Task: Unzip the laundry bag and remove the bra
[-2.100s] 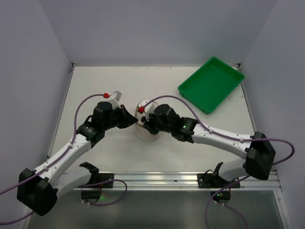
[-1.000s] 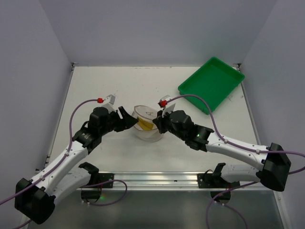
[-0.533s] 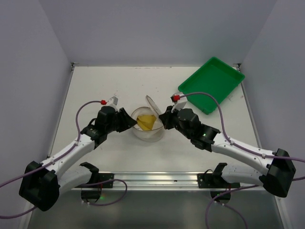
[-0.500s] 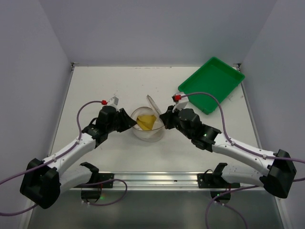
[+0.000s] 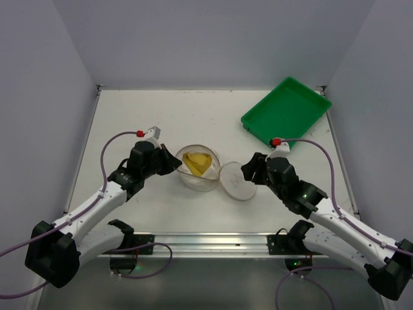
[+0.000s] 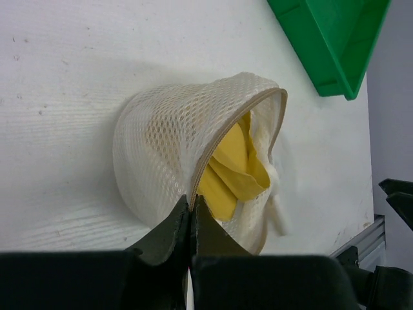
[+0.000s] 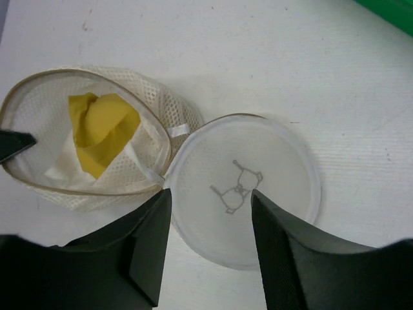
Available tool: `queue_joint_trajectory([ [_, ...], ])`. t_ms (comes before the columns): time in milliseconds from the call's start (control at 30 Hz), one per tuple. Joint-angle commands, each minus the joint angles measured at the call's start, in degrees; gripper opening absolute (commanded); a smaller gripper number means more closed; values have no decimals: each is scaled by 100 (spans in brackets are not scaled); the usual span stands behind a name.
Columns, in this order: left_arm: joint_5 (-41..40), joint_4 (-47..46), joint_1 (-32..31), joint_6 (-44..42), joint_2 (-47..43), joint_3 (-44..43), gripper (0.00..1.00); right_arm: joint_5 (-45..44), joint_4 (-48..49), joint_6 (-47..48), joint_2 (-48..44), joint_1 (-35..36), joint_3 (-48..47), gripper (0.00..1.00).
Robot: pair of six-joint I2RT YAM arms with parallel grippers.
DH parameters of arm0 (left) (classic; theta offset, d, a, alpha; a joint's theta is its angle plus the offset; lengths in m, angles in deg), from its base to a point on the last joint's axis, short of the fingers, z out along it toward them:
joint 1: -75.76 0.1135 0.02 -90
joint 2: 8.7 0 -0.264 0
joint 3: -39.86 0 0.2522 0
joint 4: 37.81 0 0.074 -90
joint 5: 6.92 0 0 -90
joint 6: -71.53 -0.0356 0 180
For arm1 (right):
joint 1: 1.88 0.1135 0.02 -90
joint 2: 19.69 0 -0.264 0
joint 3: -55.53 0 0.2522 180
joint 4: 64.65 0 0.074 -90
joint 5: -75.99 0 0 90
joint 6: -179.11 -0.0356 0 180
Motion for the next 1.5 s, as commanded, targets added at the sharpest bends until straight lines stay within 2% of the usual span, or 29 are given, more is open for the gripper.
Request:
queue_joint_trajectory([
  [0,70,-138,-2,-436,-135,66,0,516,-99,573,-400,22,-184,56],
  [67,149,-147,-37,-506,-117,110,0,832,42,1082,-305,83,-535,61],
  [167,237,-147,-107,-533,-134,128,0,1359,191,1584,501,276,-1341,63],
  [200,229,-147,-116,-524,-143,145,0,1431,192,1664,731,338,-1345,63],
  [433,184,-112,-134,-445,-258,233,0,1458,411,2359,2952,1172,-2601,66],
  [567,176,-24,-134,-445,-188,225,0,1467,622,2596,3763,1200,-2803,69],
  [900,141,55,-134,-392,-143,418,0,1273,868,3133,4740,1208,-3050,77],
  [1167,158,38,-134,-348,-108,506,0,1080,913,3396,4872,1349,-3243,84],
  [1333,158,20,-134,-331,-117,444,0,922,886,3458,5189,1349,-3357,84],
  [1467,141,29,-134,-313,-73,436,0,834,912,3458,5478,1349,-3296,80],
])
